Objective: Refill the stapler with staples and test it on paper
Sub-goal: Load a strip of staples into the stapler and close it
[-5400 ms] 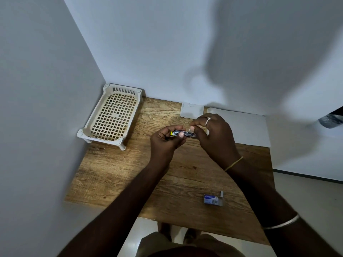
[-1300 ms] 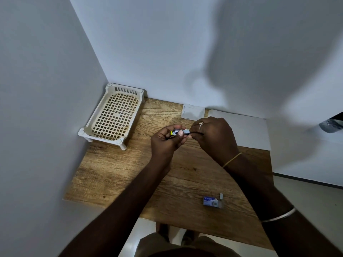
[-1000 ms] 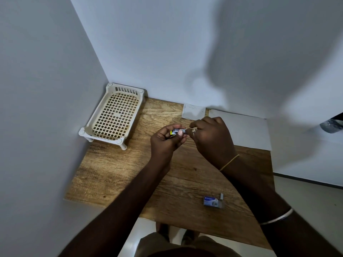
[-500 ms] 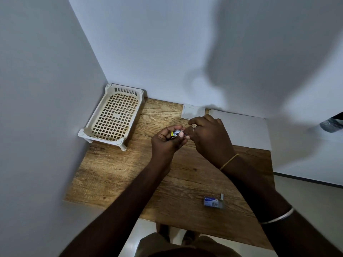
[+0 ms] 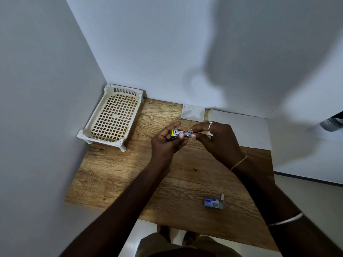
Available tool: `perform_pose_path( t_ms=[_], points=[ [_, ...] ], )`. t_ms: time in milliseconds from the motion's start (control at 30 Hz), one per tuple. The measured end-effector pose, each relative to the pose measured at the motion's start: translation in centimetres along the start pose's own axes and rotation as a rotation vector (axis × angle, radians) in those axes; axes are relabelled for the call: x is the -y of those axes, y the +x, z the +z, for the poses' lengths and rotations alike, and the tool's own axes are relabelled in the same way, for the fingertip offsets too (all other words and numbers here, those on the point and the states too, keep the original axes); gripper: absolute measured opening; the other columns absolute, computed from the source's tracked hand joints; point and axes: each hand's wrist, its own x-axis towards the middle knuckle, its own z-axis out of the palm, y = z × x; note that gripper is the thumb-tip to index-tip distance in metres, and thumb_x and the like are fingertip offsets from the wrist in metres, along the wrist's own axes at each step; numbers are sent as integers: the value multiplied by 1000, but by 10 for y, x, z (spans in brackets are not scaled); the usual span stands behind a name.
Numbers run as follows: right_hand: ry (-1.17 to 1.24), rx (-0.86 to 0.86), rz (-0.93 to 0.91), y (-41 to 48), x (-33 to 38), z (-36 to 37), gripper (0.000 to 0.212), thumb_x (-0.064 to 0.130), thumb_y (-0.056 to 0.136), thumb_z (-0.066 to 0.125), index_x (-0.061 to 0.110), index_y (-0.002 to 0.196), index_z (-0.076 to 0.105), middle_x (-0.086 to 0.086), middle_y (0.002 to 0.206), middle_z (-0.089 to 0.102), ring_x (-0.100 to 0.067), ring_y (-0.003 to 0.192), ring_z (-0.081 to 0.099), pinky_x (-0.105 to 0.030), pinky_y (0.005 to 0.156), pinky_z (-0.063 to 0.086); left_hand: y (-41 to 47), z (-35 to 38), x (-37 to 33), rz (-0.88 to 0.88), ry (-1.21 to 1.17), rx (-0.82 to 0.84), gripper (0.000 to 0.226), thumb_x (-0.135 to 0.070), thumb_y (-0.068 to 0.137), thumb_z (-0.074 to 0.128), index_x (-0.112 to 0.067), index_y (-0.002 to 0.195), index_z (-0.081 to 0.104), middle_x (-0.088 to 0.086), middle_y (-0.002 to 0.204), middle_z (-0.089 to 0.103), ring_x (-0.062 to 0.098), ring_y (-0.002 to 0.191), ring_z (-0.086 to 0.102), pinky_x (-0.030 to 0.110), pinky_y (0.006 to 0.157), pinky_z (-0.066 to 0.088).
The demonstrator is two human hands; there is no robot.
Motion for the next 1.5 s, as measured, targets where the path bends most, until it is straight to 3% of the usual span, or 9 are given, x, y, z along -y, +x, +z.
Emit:
perform_pose_path(
  t_ms=[200, 467, 633, 733, 867, 1033, 1133, 1267, 1500],
  points=[
    [-87, 113, -110, 7, -1, 2, 20, 20, 87, 75, 24, 106, 78, 3, 90, 74, -12, 81, 66, -24, 70, 50, 0, 0, 1, 3, 10, -7, 28, 2, 90, 71, -5, 116, 69, 13, 99, 77, 25, 95, 75, 33, 79, 61],
    [-291, 177, -221, -1, 5, 7, 19, 17, 92, 69, 16, 110, 76, -7, 97, 73, -27, 82, 69, -40, 65, 57, 0, 0, 4, 4, 18, 23, 18, 3, 91, 68, -2, 108, 70, 11, 98, 77, 23, 93, 75, 33, 79, 61],
    [-119, 151, 119, -2, -13, -12, 56, 35, 80, 82, 26, 132, 62, 7, 110, 72, -12, 93, 69, -25, 82, 55, 4, -3, -1, 35, 43, 33, 17, 3, 92, 68, -4, 107, 70, 11, 103, 76, 23, 93, 75, 35, 82, 61],
    [-91, 180, 253, -7, -33, -28, 44, 30, 77, 85, 26, 119, 71, 12, 105, 71, -7, 94, 67, -7, 79, 43, 7, -6, -5, 50, 53, 30, 18, 3, 92, 68, -6, 106, 71, 10, 105, 75, 23, 92, 74, 37, 84, 61],
    [-18, 190, 296, -12, -44, -37, 26, 25, 77, 85, 26, 103, 78, 12, 95, 74, -7, 90, 67, -26, 79, 54, 9, -6, -4, 54, 71, 33, 19, 4, 92, 67, -2, 110, 68, 8, 103, 75, 24, 93, 75, 35, 83, 61],
    [112, 85, 282, -5, -41, -48, 26, 34, 70, 89, 30, 93, 78, 16, 86, 74, 2, 81, 67, -6, 67, 47, 8, -2, -3, 72, 121, 27, 20, 3, 90, 70, -2, 109, 70, 11, 105, 76, 25, 93, 75, 39, 85, 62],
    [216, 76, 245, 4, -29, -45, 25, 35, 68, 90, 27, 87, 77, 12, 82, 76, 0, 78, 71, -10, 69, 52, 8, -2, -3, 82, 140, 31, 21, 2, 88, 73, -3, 108, 72, 18, 109, 75, 28, 97, 74, 42, 86, 61],
    [202, 110, 195, 14, -11, -24, 28, 37, 70, 88, 27, 94, 77, 14, 94, 75, 1, 92, 68, -22, 85, 54, 6, 3, 0, 69, 129, 57, 22, -1, 87, 76, -7, 108, 74, 17, 105, 76, 27, 99, 74, 37, 82, 61],
    [189, 213, 198, 10, -10, 2, 22, 36, 95, 65, 35, 115, 73, 14, 101, 77, 4, 88, 69, -24, 81, 55, 2, 3, 3, 48, 111, 51, 34, -2, 89, 74, -1, 123, 69, 18, 108, 76, 26, 104, 73, 37, 84, 61]
  ],
)
